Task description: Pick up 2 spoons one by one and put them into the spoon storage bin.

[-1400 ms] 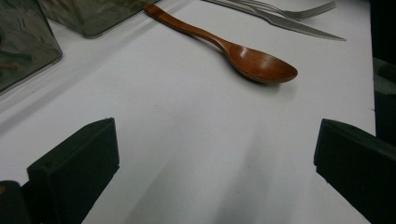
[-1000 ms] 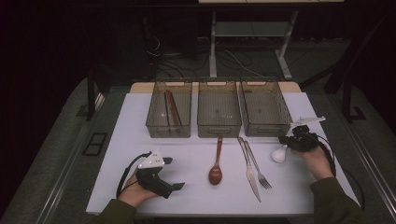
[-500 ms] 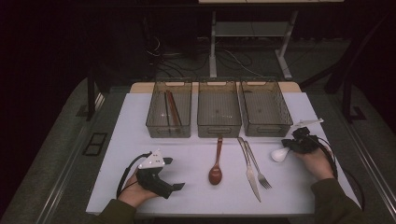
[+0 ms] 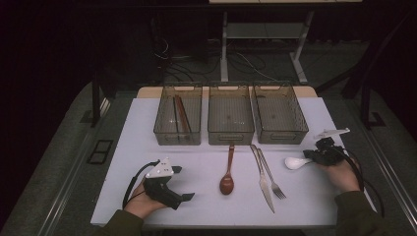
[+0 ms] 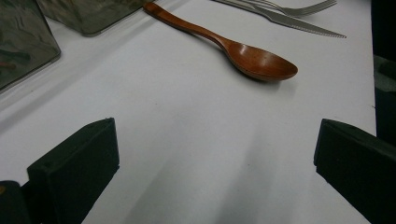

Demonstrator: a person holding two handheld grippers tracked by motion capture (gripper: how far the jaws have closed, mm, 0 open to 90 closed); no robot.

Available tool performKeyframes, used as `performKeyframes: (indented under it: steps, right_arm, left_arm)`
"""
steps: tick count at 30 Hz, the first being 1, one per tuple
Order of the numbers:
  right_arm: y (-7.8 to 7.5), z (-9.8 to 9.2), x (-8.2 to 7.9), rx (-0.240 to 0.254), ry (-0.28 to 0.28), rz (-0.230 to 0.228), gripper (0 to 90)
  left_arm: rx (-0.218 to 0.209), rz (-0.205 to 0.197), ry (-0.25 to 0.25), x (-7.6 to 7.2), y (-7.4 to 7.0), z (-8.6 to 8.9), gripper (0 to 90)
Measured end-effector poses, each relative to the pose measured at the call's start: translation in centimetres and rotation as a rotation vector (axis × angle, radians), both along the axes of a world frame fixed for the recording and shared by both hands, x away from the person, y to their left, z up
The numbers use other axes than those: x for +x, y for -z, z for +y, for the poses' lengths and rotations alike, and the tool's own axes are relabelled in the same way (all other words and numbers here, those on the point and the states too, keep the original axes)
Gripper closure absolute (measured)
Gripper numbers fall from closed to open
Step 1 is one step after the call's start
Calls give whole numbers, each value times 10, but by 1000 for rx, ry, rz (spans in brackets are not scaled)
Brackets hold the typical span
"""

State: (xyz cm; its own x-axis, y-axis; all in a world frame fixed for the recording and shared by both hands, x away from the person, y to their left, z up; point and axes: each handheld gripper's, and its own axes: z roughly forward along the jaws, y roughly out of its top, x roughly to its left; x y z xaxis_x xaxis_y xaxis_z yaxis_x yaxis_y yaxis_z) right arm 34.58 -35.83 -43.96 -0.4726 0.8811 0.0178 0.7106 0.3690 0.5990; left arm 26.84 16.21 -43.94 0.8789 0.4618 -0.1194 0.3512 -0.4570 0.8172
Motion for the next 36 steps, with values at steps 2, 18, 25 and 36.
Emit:
performKeyframes:
  steps: [2, 18, 25, 36]
  right_arm:
    - [0, -2, -2, -5, -5, 2, 899]
    - [-14, -16, -19, 107, -20, -40, 700]
    - [-12, -2, -24, 149, -115, -29, 503]
    - [-4, 13, -18, 126, -165, -11, 463]
  left_arm:
    - [1, 0, -1, 0, 0, 0, 0]
    - [0, 1, -4, 0, 0, 0, 0]
    - [1, 3, -2, 1, 0, 0, 0]
    - [6, 3, 1, 1, 1, 0, 0]
